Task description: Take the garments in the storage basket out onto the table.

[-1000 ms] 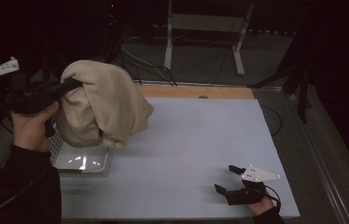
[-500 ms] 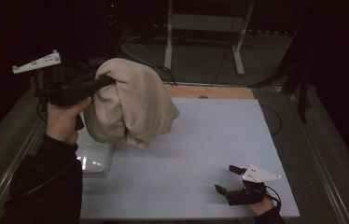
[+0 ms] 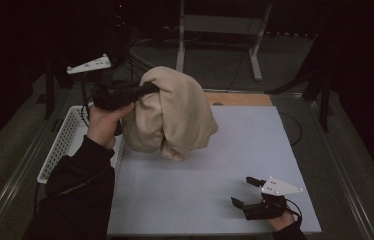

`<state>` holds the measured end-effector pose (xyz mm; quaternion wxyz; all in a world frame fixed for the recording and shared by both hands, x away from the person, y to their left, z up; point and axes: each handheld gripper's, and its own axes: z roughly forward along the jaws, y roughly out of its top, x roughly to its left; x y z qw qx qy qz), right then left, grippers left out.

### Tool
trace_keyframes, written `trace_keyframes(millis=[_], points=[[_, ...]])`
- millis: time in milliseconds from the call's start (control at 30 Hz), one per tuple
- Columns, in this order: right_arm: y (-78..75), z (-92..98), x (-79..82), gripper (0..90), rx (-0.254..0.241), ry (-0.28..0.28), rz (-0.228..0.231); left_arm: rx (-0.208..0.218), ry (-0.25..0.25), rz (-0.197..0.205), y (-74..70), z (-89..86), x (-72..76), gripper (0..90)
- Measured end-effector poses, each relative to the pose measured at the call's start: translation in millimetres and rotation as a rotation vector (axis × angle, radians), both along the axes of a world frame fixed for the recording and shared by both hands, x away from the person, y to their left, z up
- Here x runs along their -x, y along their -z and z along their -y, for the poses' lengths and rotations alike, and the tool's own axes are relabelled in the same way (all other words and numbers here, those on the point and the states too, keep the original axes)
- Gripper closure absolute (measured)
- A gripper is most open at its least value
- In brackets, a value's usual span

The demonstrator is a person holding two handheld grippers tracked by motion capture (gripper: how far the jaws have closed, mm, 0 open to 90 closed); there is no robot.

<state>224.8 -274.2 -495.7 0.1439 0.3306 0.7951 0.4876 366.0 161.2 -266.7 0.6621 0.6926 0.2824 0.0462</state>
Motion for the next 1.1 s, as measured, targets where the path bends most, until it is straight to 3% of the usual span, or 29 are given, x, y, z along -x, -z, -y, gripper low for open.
trace_keyframes(millis=[633, 1100], points=[[0.6, 2.5, -1.1, 9.1, -0.002, 0.008, 0.001, 0.000, 0.056, -0.036, 15.9, 45.5, -25.2, 72.3], [0.1, 4.4, -0.4, 9.1, -0.009, 0.011, 0.002, -0.057, 0.072, -0.086, 41.3, 81.6, -45.9, 72.2]])
